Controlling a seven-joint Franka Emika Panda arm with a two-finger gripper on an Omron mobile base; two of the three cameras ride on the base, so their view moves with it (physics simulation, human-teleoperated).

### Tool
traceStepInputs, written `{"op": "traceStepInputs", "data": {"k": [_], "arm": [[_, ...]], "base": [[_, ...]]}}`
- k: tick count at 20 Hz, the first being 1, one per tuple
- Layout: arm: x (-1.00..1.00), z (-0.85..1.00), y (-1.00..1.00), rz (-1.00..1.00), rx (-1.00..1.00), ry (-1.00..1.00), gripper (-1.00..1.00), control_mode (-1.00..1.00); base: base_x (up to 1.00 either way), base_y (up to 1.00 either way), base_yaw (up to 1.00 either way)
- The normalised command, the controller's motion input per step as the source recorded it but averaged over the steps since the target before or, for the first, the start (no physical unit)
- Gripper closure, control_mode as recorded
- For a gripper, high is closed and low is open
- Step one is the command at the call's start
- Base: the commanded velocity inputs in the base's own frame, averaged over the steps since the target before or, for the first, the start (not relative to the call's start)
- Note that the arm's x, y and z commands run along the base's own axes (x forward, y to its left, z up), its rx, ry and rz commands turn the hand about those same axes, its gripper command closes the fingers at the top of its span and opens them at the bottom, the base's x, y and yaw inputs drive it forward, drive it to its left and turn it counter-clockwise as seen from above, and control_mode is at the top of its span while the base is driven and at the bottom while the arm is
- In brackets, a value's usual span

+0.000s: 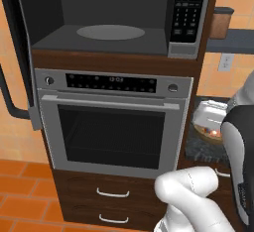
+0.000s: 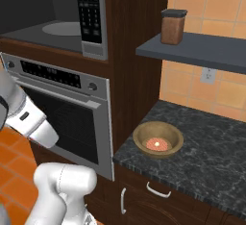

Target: Open the microwave, place the bowl with waffle inside the microwave, then close the microwave door and turn it on.

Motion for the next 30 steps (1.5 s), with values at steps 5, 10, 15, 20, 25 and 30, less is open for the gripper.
{"op": "traceStepInputs", "data": {"k": [5, 10, 15, 20, 25, 30], "arm": [[0.56, -0.49, -1.00, -0.08, -0.02, 0.21, -1.00, -1.00], [0.68, -0.73, -1.00, 0.00, 0.11, 0.13, -1.00, -1.00], [0.78, -0.61, -1.00, 0.00, 0.11, 0.09, -1.00, -1.00], [0.41, -0.14, -1.00, -0.03, 0.07, 0.00, -1.00, -1.00], [0.32, -0.32, -0.90, -0.11, 0.00, -0.02, -1.00, -1.00], [0.50, -0.43, -0.53, -0.15, 0.00, -0.07, -1.00, -1.00]], "base": [[0.00, 0.00, 0.00], [0.00, 0.00, 0.00], [0.00, 0.00, 0.00], [0.00, 0.00, 0.00], [0.00, 0.00, 0.00], [0.00, 0.00, 0.00]]}}
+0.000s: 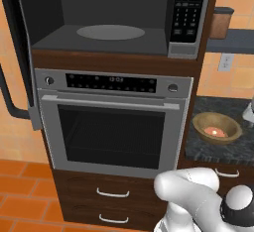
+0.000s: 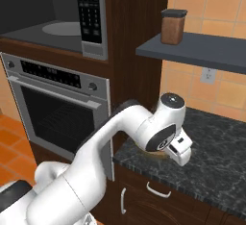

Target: Open the microwave, place the bowl with waffle inside the microwave, then close the microwave door and turn it on.

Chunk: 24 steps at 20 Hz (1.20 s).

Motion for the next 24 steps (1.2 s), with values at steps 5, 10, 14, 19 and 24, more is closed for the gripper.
{"op": "traceStepInputs", "data": {"k": [5, 10, 14, 19, 24], "arm": [[0.46, -0.32, -0.08, -0.14, 0.00, -0.14, -1.00, -1.00], [0.44, -0.22, 0.00, -0.02, 0.00, -0.07, -1.00, -1.00], [0.36, -0.21, 0.00, 0.00, 0.00, 0.00, -1.00, -1.00], [0.28, -0.25, -0.09, 0.00, 0.01, 0.06, -1.00, -1.00], [0.27, -0.29, -0.27, 0.00, 0.04, 0.06, -1.00, -1.00]], "base": [[0.00, 0.00, 0.00], [0.00, 0.00, 0.00], [0.00, 0.00, 0.00], [0.00, 0.00, 0.00], [0.00, 0.00, 0.00]]}}
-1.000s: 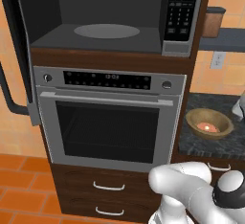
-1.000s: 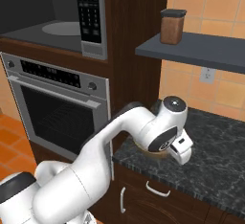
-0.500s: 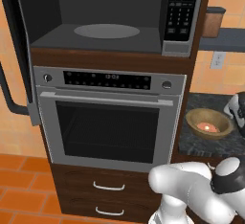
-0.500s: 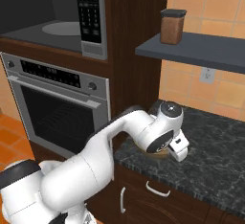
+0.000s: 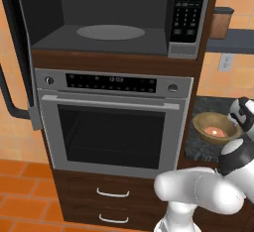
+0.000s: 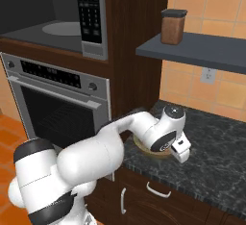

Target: Open the microwave, place the bowl with waffle inside the microwave, then close the microwave door and turn it on.

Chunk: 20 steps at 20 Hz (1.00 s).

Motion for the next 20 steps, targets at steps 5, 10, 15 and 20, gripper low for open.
{"op": "traceStepInputs", "data": {"k": [5, 10, 15, 20], "arm": [[0.20, -0.27, -0.13, 0.00, 0.01, 0.00, -1.00, -1.00], [0.35, -0.25, -0.02, 0.00, 0.00, 0.03, -1.00, -1.00], [0.28, -0.23, -0.02, 0.00, 0.01, 0.02, -1.00, -1.00], [0.09, -0.17, -0.08, 0.00, 0.03, 0.00, -1.00, -1.00]], "base": [[0.00, 0.00, 0.00], [0.00, 0.00, 0.00], [0.00, 0.00, 0.00], [0.00, 0.00, 0.00]]}}
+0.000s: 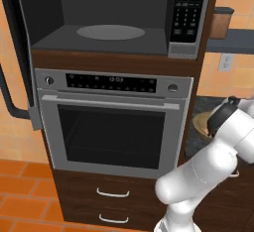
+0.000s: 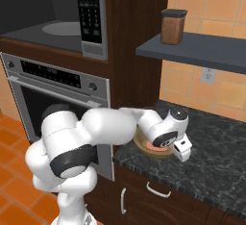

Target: Open the microwave, place the bowl with waffle inside the microwave, then close the microwave door and turn it on.

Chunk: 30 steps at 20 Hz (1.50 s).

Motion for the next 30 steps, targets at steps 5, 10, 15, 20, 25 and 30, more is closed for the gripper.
{"op": "traceStepInputs", "data": {"k": [5, 10, 15, 20, 25, 30], "arm": [[0.00, -0.07, -0.21, 0.00, 0.06, 0.01, -1.00, -1.00], [0.18, -0.25, 0.02, 0.00, 0.01, 0.01, -1.00, -1.00], [0.10, -0.26, 0.39, 0.00, 0.00, 0.00, 1.00, -1.00], [0.00, -0.10, 0.36, 0.00, 0.00, 0.00, 1.00, -1.00], [-0.33, 0.00, 0.11, 0.00, 0.00, -0.08, 1.00, -1.00], [-0.96, 0.19, 0.00, -0.01, 0.00, -0.37, 1.00, -1.00]], "base": [[0.00, 0.00, 0.00], [0.00, 0.00, 0.00], [0.00, 0.00, 0.00], [0.00, 0.00, 0.00], [0.00, 0.00, 0.00], [0.00, 0.00, 0.00]]}}
